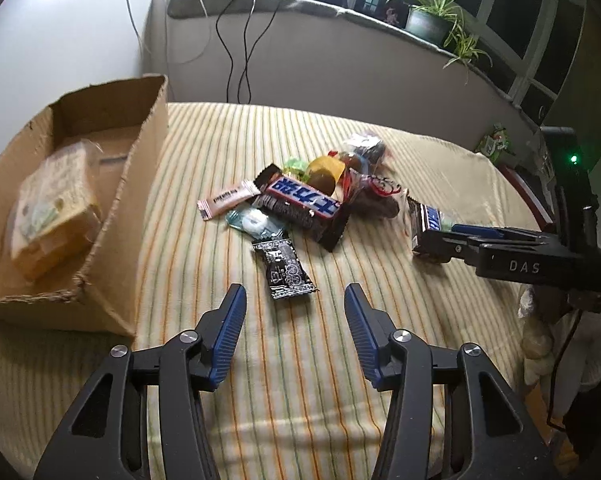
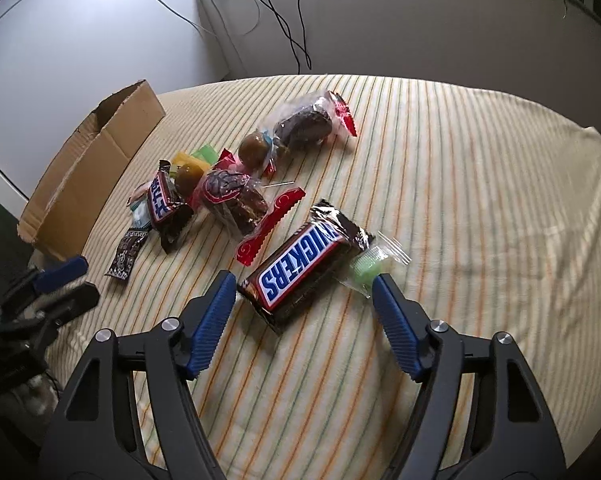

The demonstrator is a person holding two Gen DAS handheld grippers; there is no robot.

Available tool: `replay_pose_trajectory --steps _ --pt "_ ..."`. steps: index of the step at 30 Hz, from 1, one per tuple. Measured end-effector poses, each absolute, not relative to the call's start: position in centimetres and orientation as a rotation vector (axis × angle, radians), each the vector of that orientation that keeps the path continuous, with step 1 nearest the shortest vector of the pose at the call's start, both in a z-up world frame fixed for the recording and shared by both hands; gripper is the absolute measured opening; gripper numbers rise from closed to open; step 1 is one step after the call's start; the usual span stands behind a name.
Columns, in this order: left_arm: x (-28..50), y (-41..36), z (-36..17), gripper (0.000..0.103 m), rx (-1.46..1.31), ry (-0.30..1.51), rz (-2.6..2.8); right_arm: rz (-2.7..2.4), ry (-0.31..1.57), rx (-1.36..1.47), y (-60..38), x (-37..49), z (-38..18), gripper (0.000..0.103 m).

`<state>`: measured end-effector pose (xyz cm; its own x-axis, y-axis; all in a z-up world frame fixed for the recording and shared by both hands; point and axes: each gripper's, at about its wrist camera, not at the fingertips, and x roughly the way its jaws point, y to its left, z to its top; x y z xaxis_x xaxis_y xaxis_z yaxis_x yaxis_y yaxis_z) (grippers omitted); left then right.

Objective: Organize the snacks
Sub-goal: 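Grasp the Snickers bar with the right tool while the left grasps a dark candy packet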

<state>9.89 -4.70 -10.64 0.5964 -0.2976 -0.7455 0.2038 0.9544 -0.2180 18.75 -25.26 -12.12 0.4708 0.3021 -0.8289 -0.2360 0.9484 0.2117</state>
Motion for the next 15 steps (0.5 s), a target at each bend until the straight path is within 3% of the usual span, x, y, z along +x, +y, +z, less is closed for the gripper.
replay_pose_trajectory --steps 6,10,15 --pt "10.1 -4.4 -10.8 0.047 -0.118 0.889 -0.282 0.325 1.022 0.100 -26.4 18.0 -11.5 0.063" --pt "10.4 -4.4 -11.0 0.043 -0.127 0.896 -0.285 0.339 1.016 0.139 -27.1 17.3 -11.0 0.050" --pt "11.1 -4.6 -11.2 0.043 -0.136 0.902 -0.291 0.400 1.023 0.176 -25.9 17.6 -10.7 0.049"
